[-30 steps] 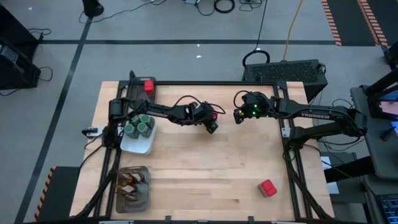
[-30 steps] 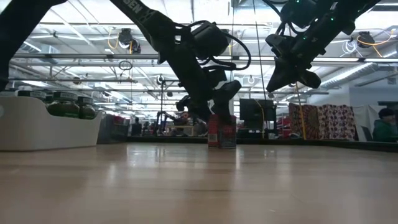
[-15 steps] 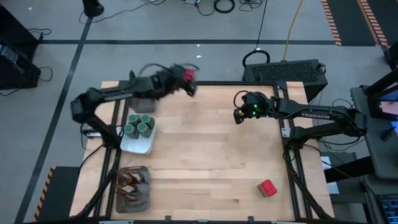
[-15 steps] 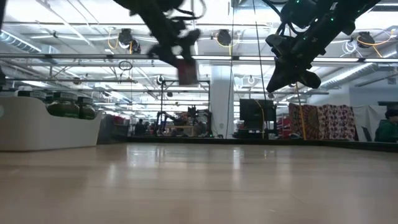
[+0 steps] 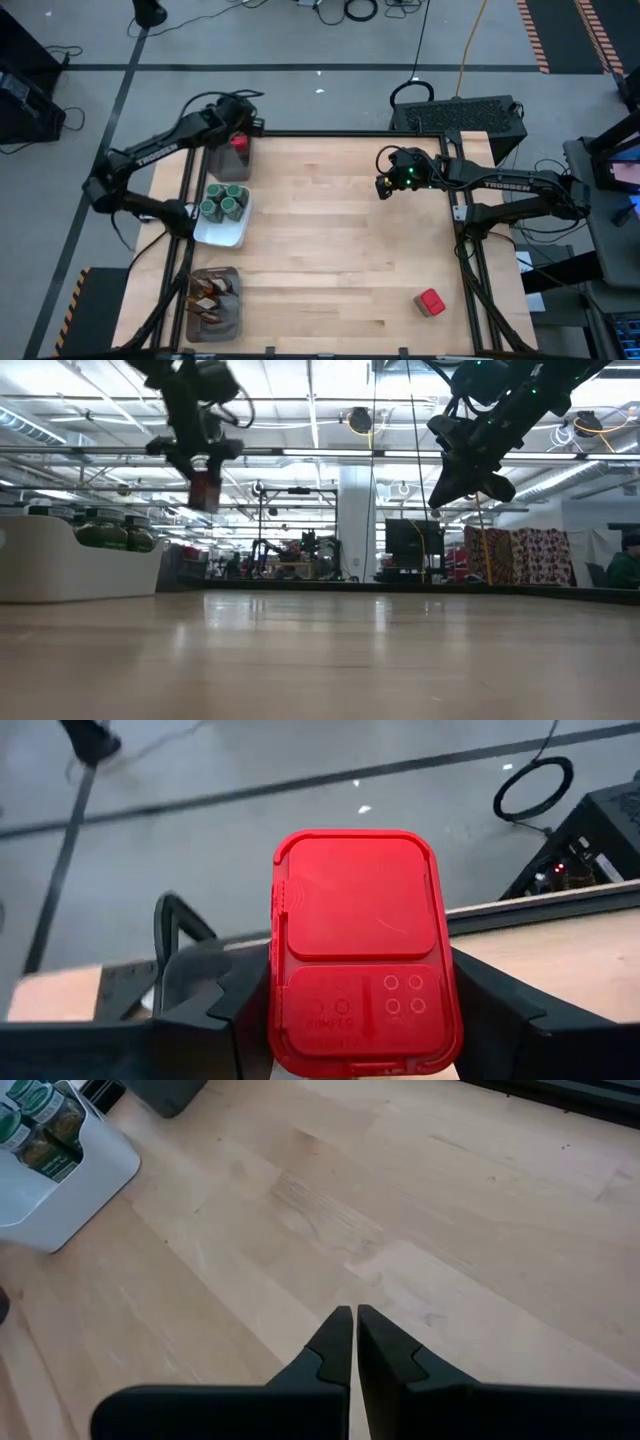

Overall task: Sort spices by type
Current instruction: Put the red seasoning can into the top black bin

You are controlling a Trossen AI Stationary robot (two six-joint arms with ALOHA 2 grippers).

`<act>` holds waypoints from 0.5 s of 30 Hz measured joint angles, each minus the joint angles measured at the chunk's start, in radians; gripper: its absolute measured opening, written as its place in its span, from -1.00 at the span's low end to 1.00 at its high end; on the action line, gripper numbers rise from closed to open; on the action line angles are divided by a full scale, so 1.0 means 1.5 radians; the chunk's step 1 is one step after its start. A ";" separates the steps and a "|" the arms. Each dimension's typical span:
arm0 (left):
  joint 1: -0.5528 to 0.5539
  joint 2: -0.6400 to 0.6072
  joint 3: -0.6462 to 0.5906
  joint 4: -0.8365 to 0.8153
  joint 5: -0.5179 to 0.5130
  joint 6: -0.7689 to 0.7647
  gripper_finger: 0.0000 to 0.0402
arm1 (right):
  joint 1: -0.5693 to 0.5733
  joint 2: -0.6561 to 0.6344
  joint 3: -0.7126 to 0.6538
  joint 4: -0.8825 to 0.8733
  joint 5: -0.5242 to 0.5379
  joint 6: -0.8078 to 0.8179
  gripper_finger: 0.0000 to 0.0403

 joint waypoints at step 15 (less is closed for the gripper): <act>0.139 -0.076 -0.172 0.043 0.022 -0.046 0.09 | 0.000 0.000 0.000 0.000 -0.003 0.002 -1.00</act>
